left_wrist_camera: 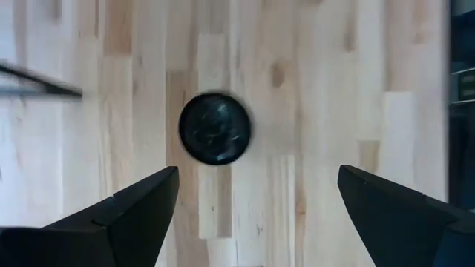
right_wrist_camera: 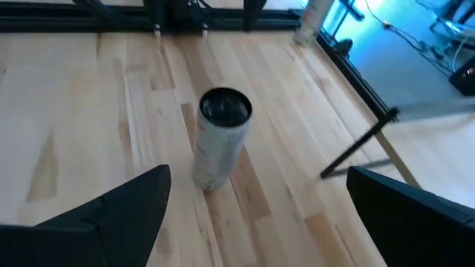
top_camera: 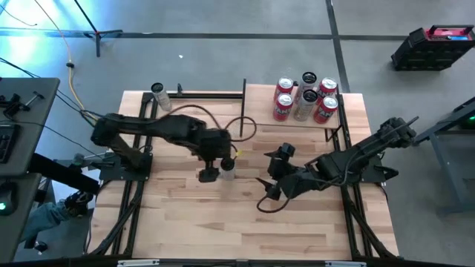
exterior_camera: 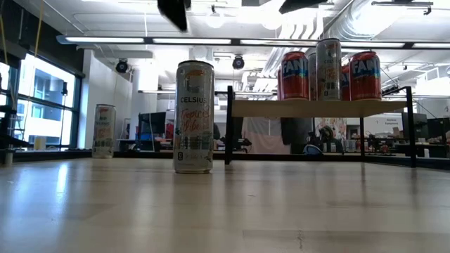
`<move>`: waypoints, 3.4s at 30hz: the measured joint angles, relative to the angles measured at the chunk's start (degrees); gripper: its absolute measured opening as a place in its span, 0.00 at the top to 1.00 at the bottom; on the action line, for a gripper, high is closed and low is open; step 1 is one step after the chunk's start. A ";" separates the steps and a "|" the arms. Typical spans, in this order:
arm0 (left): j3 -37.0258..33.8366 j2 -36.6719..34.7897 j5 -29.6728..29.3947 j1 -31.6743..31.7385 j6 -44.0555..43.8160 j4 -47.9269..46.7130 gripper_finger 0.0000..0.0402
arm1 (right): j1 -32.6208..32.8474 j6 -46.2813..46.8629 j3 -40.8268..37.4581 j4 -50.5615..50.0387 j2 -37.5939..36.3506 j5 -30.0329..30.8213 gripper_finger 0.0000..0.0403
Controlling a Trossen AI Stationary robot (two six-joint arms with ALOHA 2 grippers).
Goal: Place canned beverage on shelf
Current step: Put the white soda can on the shelf
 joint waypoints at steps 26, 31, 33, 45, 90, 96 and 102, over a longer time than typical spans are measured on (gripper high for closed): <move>-3.28 -22.41 -20.98 -3.70 -4.03 0.83 0.10 | -14.23 -25.86 0.00 28.22 11.49 -24.91 0.02; -3.32 -22.10 -21.47 -3.41 -4.00 0.98 0.10 | -17.73 -24.03 2.27 25.76 11.51 -31.58 0.02; -3.32 -21.96 -22.70 -2.94 -4.65 1.33 0.10 | -18.68 -24.70 4.55 22.04 11.51 -31.58 0.02; -3.32 -21.95 -30.10 -0.88 -4.43 -2.43 0.10 | -19.59 -30.64 22.89 5.63 23.09 -33.39 0.02; -60.47 -45.81 -33.98 -5.56 -18.81 34.54 0.10 | -20.77 -22.49 31.89 -11.15 30.76 -35.95 0.01; -63.03 -46.01 -34.01 -5.56 -20.01 35.50 0.10 | -21.34 -21.03 31.82 -11.65 31.86 -35.65 0.01; -65.31 -45.74 -34.03 -5.56 -20.52 39.07 0.10 | -21.71 -19.77 31.82 -11.67 31.93 -34.61 0.02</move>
